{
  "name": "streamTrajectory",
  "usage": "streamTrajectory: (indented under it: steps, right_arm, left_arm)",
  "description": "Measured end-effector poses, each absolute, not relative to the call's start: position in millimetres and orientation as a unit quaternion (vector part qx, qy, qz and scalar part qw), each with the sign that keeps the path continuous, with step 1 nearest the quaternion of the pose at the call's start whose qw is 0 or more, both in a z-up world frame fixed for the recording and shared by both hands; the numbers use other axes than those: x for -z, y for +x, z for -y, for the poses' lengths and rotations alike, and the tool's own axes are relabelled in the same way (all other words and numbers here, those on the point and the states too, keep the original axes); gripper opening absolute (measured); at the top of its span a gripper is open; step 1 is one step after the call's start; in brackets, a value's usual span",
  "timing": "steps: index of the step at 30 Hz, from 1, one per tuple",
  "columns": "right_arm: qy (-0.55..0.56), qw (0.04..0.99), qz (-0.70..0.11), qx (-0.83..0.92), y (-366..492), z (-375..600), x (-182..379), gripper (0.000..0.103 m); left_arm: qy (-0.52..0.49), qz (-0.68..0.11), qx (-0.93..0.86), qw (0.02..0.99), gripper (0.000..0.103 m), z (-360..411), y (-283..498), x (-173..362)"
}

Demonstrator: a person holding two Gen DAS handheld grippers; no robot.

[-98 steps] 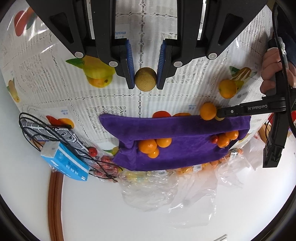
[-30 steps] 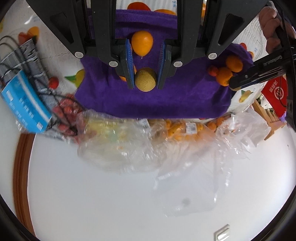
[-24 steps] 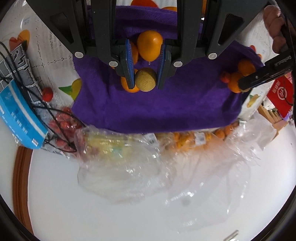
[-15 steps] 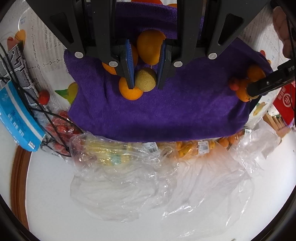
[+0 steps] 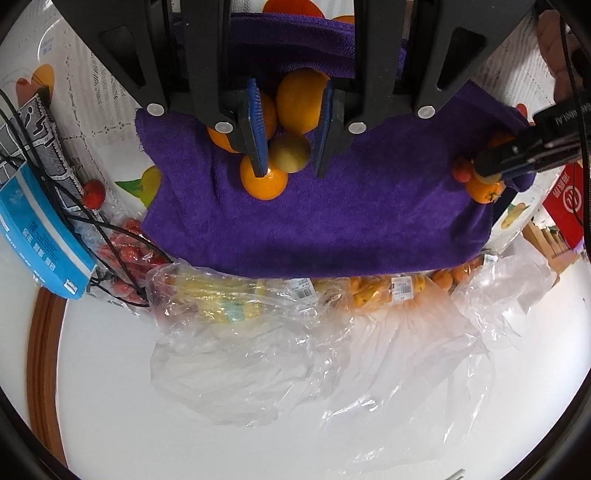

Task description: Organize fruits

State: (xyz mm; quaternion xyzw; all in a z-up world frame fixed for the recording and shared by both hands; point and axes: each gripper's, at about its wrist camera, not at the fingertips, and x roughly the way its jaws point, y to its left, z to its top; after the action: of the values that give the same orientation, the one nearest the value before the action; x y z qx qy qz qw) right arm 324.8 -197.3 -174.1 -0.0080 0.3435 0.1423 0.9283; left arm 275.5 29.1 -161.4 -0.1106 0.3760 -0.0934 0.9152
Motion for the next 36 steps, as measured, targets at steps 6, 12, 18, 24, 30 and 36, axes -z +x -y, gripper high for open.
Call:
streamTrajectory:
  steps: [6, 12, 18, 24, 30, 36]
  right_arm:
    - [0.014, 0.933, -0.331, -0.142, 321.8, 205.9, 166.6, 0.042]
    - [0.034, 0.937, -0.322, -0.134, 320.4, 213.9, 164.4, 0.043]
    - [0.025, 0.934, -0.323, -0.151, 316.1, 210.0, 163.2, 0.043]
    - [0.015, 0.947, -0.283, -0.151, 300.4, 204.5, 148.6, 0.043]
    - [-0.016, 0.954, -0.271, -0.124, 290.3, 196.4, 137.9, 0.043]
    - [0.007, 0.939, -0.313, -0.145, 266.8, 191.7, 136.0, 0.043]
  left_arm:
    - [-0.091, -0.378, 0.091, 0.917, 0.028, -22.6, 275.1, 163.2]
    - [-0.083, -0.376, 0.091, 0.919, 0.039, -20.1, 273.8, 162.3]
    - [-0.085, -0.371, 0.086, 0.921, 0.045, -19.9, 271.4, 159.8]
    - [-0.089, -0.355, 0.078, 0.927, 0.045, -22.1, 265.0, 153.2]
    - [-0.109, -0.348, 0.068, 0.929, 0.044, -30.2, 259.3, 145.7]
    - [-0.101, -0.328, 0.061, 0.937, 0.045, -36.7, 234.6, 139.1]
